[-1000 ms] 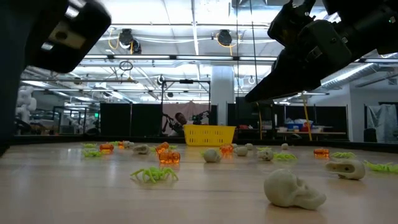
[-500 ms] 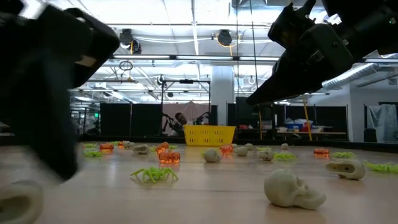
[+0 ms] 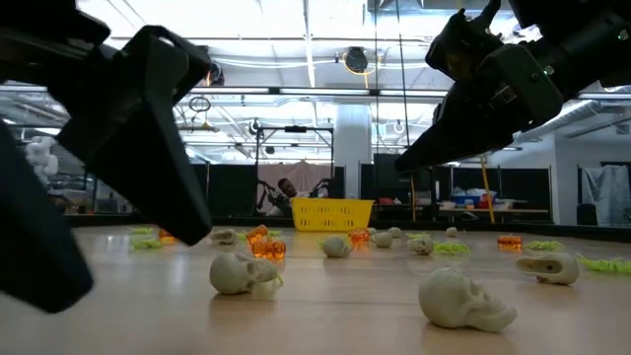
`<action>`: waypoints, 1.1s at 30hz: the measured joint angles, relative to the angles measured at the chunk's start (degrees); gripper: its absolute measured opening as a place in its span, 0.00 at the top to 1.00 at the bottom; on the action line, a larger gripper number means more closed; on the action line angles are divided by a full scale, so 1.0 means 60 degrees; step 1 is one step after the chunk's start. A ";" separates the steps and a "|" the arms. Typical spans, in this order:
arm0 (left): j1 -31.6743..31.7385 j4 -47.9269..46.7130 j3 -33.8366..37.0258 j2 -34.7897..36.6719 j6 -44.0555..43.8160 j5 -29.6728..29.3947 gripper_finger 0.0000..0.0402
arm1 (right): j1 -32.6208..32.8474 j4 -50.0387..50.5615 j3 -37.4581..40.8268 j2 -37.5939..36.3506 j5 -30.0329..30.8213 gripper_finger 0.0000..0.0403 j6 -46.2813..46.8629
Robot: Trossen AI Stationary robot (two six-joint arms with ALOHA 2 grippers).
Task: Sort Halloween decoration
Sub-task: Put the white skull toy into the green bin
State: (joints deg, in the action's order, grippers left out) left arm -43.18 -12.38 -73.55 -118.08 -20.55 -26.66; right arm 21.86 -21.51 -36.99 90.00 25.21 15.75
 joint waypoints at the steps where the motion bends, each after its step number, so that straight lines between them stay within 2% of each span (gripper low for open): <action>1: 0.0028 -0.0002 -0.0009 0.0000 0.0057 -0.0077 0.45 | 0.0000 -0.0002 0.0000 0.0000 0.0000 1.00 0.0000; 6: 0.0442 0.0129 -0.0009 0.0000 -0.0020 -0.0282 0.45 | 0.0002 -0.0002 0.0000 0.0000 0.0000 1.00 0.0031; 12: 0.0888 0.0516 -0.0020 -0.0069 -0.0636 0.0373 0.45 | 0.0050 0.0002 0.0000 0.0000 0.0004 1.00 0.0117; 16: 0.0803 0.0448 -0.0020 -0.0069 -0.0712 0.0414 0.45 | 0.0128 0.0002 0.0000 0.0000 0.0001 1.00 0.0107; 27: 0.0741 0.0332 -0.0020 -0.0069 -0.0433 0.0424 0.64 | 0.0136 0.0002 0.0000 0.0000 0.0000 1.00 0.0007; 33: 0.0758 0.0254 -0.0020 -0.0069 -0.0489 0.0427 0.66 | 0.0133 0.0002 0.0000 0.0000 0.0001 1.00 0.0007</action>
State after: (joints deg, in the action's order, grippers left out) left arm -38.63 -10.85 -73.67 -118.50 -23.48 -24.10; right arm 22.65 -21.50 -36.99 90.00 25.22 15.79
